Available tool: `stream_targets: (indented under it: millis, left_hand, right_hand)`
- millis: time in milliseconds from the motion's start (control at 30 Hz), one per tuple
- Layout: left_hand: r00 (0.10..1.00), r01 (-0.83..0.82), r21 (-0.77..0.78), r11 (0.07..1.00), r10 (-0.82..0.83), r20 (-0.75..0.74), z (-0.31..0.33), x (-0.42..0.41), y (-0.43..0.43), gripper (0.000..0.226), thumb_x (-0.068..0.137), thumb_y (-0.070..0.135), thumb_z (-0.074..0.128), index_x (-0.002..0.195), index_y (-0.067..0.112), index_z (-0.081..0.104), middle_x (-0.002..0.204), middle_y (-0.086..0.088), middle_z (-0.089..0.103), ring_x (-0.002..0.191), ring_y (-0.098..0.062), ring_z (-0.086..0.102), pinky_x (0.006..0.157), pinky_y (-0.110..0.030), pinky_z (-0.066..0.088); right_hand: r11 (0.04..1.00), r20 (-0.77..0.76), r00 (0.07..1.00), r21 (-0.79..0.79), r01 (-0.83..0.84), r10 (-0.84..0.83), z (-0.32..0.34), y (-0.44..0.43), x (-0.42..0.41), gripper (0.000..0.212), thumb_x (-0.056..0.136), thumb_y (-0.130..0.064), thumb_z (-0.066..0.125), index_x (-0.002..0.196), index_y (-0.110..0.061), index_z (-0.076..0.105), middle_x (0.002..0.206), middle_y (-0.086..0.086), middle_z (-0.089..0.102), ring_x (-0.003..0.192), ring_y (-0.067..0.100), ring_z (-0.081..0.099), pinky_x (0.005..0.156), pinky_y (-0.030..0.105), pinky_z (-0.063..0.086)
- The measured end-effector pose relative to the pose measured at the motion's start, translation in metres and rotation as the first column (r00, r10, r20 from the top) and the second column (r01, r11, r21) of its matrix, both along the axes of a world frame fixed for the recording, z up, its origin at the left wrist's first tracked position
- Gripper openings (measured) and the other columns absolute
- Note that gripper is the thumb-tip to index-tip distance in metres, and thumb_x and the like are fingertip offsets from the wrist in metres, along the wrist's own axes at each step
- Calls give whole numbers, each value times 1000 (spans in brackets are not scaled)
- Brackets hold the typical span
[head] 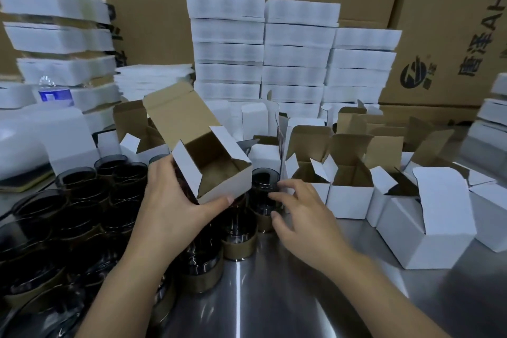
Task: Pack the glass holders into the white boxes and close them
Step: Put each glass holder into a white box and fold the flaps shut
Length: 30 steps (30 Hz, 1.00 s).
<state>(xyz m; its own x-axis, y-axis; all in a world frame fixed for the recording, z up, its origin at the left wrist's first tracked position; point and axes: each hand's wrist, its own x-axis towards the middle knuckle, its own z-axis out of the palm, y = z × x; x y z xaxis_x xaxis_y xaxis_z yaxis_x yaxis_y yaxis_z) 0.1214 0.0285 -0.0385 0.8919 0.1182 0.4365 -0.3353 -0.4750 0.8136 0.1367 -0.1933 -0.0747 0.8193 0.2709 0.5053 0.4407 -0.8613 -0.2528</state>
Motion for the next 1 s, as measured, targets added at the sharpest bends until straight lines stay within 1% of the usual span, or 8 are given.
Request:
stream_targets:
  millis: [100, 200, 333, 467, 600, 767, 867, 1000]
  left_hand:
    - [999, -21, 34, 999, 21, 25, 0, 2, 0, 86, 53, 46, 87, 127, 28, 47, 126, 4, 50, 120, -19, 49, 96, -45, 48]
    - [999, -36, 8, 999, 35, 30, -2, -2, 0, 101, 53, 42, 87, 137, 44, 32, 129, 16, 46, 125, -12, 43, 101, -42, 43]
    - [1000, 19, -64, 998, -20, -19, -2, -3, -3, 129, 53, 38, 89, 143, 55, -1, 114, 30, 47, 108, 8, 51, 79, -16, 42]
    - [998, -12, -96, 995, 7, -59, 3, -7, -4, 138, 42, 63, 83, 131, 66, -22, 122, 22, 47, 99, 1, 57, 74, -20, 44]
    - [999, 14, -30, 999, -15, -32, 4, -11, -5, 125, 38, 72, 74, 126, 76, -15, 146, 17, 35, 121, -11, 51, 95, -39, 47]
    - [997, 71, 72, 995, -71, 2, -1, -8, -6, 114, 50, 47, 86, 127, 77, 7, 131, 22, 30, 118, -13, 50, 95, -45, 49]
    - [994, 91, 104, 990, -96, 43, -7, -3, -3, 108, 57, 28, 88, 123, 76, 17, 129, 22, 36, 114, -3, 49, 85, -32, 50]
    - [990, 108, 186, 977, -123, 75, -11, -1, -3, 110, 61, 24, 88, 121, 77, 12, 122, 29, 28, 106, 27, 34, 76, -12, 36]
  right_hand:
    - [999, -66, 997, -33, 33, -36, -5, 0, 1, 39, 94, -43, 45, 130, -28, 53, 139, -15, 30, 126, 3, 25, 86, 19, 33]
    - [999, -106, 993, -28, 40, -43, -7, 0, 0, 34, 94, -45, 46, 124, -29, 54, 142, -14, 28, 127, 7, 30, 86, 25, 41]
    - [1000, -128, 992, 5, 6, -6, -7, 2, -2, 26, 93, -41, 51, 113, -25, 55, 142, -14, 27, 125, 10, 39, 86, 28, 44]
    - [1000, -106, 994, 2, 26, -26, -4, 2, -5, 21, 92, -40, 52, 107, -26, 55, 143, -18, 26, 118, 10, 46, 77, 23, 38]
    - [996, -14, 996, 15, 92, -92, 1, 2, -7, 22, 92, -43, 49, 107, -28, 55, 138, -21, 32, 115, 6, 45, 74, 21, 34]
    - [966, 207, 969, 246, 79, -132, 10, 3, -15, 16, 88, -30, 61, 99, -20, 62, 125, -13, 49, 105, 11, 53, 71, 25, 44]
    - [870, 313, 943, 489, -56, -115, 16, 6, -18, 16, 86, -22, 62, 97, -10, 63, 121, -6, 50, 105, 15, 56, 78, 34, 54]
    - [685, 461, 886, 658, -314, -36, 25, 9, -27, 16, 88, -20, 57, 100, -9, 58, 121, -7, 44, 111, 2, 51, 87, 17, 49]
